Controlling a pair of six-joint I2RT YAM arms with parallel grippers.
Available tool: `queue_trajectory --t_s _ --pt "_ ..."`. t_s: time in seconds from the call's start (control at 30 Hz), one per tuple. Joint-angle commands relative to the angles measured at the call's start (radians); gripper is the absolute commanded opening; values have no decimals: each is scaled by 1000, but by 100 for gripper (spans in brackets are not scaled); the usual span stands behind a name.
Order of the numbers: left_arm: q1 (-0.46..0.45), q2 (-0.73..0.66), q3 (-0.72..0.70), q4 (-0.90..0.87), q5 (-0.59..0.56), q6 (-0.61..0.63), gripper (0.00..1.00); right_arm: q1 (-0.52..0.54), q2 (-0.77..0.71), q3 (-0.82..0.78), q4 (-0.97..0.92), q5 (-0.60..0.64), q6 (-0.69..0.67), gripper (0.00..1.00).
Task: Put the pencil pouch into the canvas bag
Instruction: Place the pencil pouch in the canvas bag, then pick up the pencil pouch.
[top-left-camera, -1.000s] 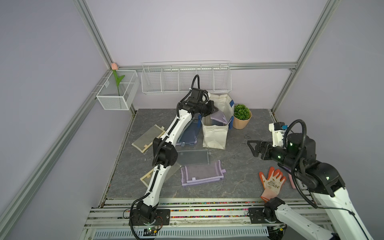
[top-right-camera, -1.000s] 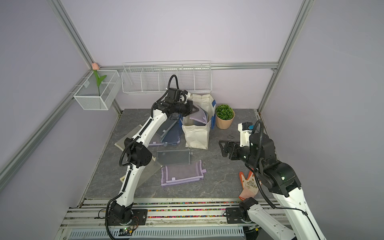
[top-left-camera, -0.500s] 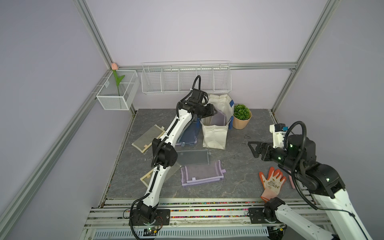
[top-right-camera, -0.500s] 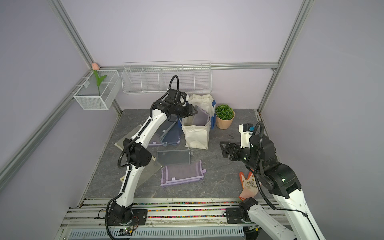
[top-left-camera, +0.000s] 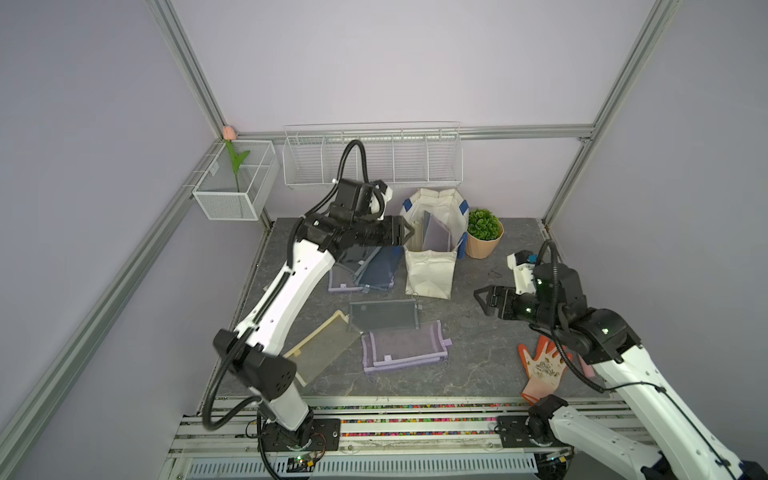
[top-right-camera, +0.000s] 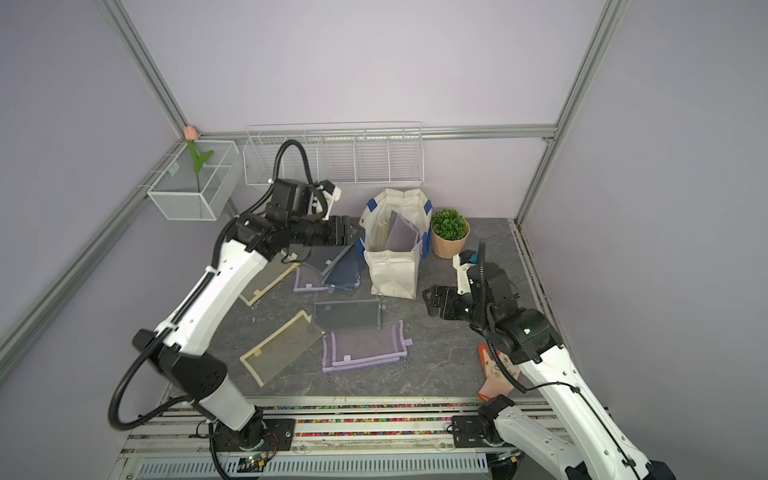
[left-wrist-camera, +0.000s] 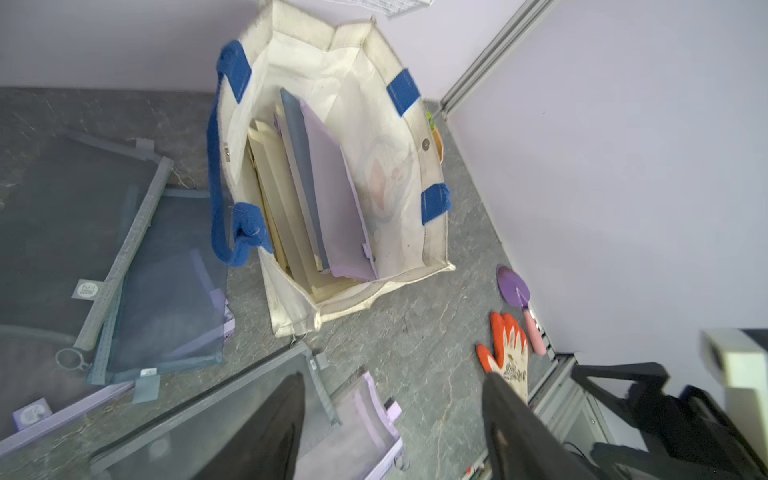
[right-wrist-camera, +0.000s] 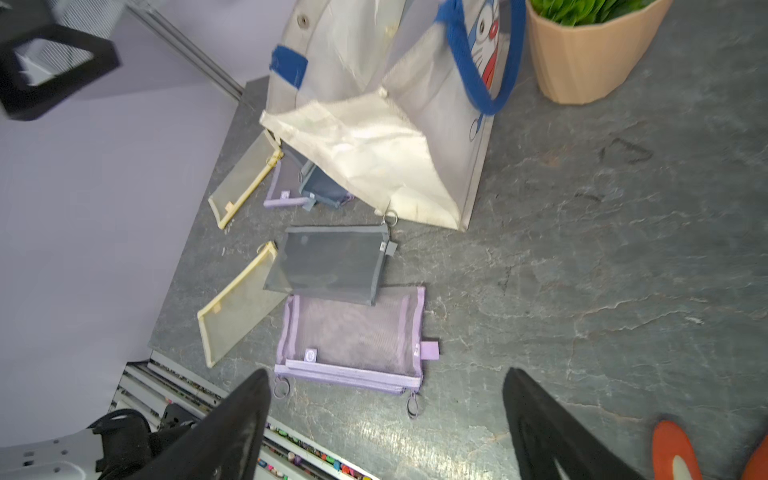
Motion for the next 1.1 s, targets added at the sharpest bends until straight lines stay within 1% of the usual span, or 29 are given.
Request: queue_trajectory --t_s 0.0,0.1,0.2,0.3,0.4,0.53,0.67,0.77,0.83,0.87,0.97,1.07 --pt "10 -133 -305 90 48 -62 70 77 51 -59 65 -8 69 89" --pt "46 -260 -577 197 95 -140 71 141 123 -115 154 -34 119 89" --pt "140 -315 -759 292 158 -201 74 192 212 -150 261 -61 152 89" --pt "229 -304 -851 321 193 -236 77 231 319 -148 326 -73 152 89" --pt "303 -289 -933 356 265 -288 78 246 416 -115 380 -90 134 90" --pt "311 -346 -1030 411 250 -365 78 254 539 -51 430 -105 110 91" --pt "311 -420 -1164 517 213 -510 76 258 648 -13 481 -134 97 92" --pt "310 -461 -1306 706 219 -666 72 264 726 1 526 -160 98 94" --pt "311 -472 -1370 820 223 -746 72 273 774 18 543 -170 93 95" --pt "310 -475 -1387 855 214 -753 71 277 797 26 552 -173 89 95" --pt "311 -449 -1395 885 184 -744 71 285 853 46 568 -183 80 96" --pt "311 -392 -1400 945 195 -767 70 288 895 53 588 -191 77 96"
